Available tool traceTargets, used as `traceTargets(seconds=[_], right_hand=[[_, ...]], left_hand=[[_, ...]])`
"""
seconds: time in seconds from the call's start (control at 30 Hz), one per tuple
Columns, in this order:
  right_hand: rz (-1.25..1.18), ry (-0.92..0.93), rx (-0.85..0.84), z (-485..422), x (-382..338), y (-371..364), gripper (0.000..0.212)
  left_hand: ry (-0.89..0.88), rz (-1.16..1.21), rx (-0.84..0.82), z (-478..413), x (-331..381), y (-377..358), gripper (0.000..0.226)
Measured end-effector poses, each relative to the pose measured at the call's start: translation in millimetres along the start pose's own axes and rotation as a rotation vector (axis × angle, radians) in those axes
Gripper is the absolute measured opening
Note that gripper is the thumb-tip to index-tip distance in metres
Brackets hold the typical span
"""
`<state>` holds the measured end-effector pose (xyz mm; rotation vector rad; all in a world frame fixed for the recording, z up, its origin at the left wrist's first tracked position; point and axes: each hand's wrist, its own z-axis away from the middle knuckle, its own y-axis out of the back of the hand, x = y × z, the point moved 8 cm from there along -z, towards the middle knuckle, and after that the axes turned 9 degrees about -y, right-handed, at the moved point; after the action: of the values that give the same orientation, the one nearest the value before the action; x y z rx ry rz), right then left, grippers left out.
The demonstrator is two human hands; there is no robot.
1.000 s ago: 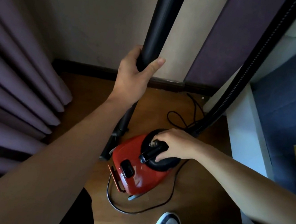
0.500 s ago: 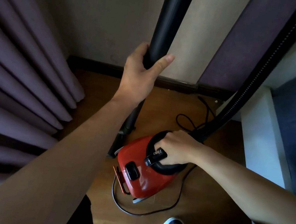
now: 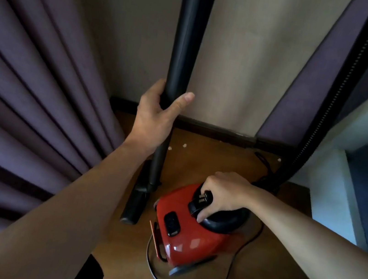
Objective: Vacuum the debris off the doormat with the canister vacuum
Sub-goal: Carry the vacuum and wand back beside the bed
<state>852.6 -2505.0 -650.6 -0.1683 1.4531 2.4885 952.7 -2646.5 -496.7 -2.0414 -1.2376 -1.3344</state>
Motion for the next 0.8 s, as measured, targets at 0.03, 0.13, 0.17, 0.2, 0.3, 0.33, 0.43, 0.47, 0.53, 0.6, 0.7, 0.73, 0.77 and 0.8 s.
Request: traceTargets(seconds=[0.03, 0.13, 0.17, 0.2, 0.3, 0.33, 0.43, 0.47, 0.53, 0.6, 0.7, 0.73, 0.77, 0.8], right_hand=[[0.017, -0.002, 0.004, 1, 0, 10, 0.069], [0.034, -0.03, 0.031, 7, -1, 46, 0.07], [0.031, -0.043, 0.044, 11, -2, 61, 0.068], [0.024, -0.055, 0.058, 17, -5, 78, 0.067], [0.013, -0.09, 0.085, 45, -19, 138, 0.063], [0.022, -0.1, 0.097, 57, -26, 159, 0.063], [0.031, -0.12, 0.133, 94, -49, 223, 0.066], [0.036, -0.124, 0.13, 108, -58, 245, 0.066], [0.027, -0.13, 0.114, 136, -78, 287, 0.064], [0.016, -0.134, 0.1, 166, -98, 325, 0.066], [0.012, -0.137, 0.09, 215, -126, 380, 0.068], [0.006, -0.138, 0.084, 231, -136, 398, 0.067], [0.0, -0.139, 0.076, 248, -147, 415, 0.067], [-0.002, -0.142, 0.068, 263, -157, 432, 0.068]], left_hand=[[-0.002, -0.003, 0.01, -5, 5, 7, 0.021], [-0.005, -0.022, 0.059, -24, 33, 29, 0.027], [-0.007, -0.027, 0.072, -30, 45, 35, 0.029], [-0.006, -0.035, 0.081, -36, 59, 41, 0.032], [0.01, -0.068, 0.075, -51, 108, 53, 0.039], [0.021, -0.068, 0.071, -57, 126, 56, 0.041], [0.065, -0.062, 0.08, -80, 185, 72, 0.049], [0.072, -0.058, 0.094, -89, 208, 79, 0.05], [0.093, -0.039, 0.114, -109, 257, 93, 0.05], [0.113, -0.015, 0.123, -125, 305, 105, 0.049], [0.129, -0.025, 0.119, -144, 376, 123, 0.052], [0.125, -0.03, 0.117, -148, 401, 130, 0.052], [0.119, -0.031, 0.114, -153, 425, 136, 0.052], [0.115, -0.033, 0.113, -158, 449, 142, 0.05]])
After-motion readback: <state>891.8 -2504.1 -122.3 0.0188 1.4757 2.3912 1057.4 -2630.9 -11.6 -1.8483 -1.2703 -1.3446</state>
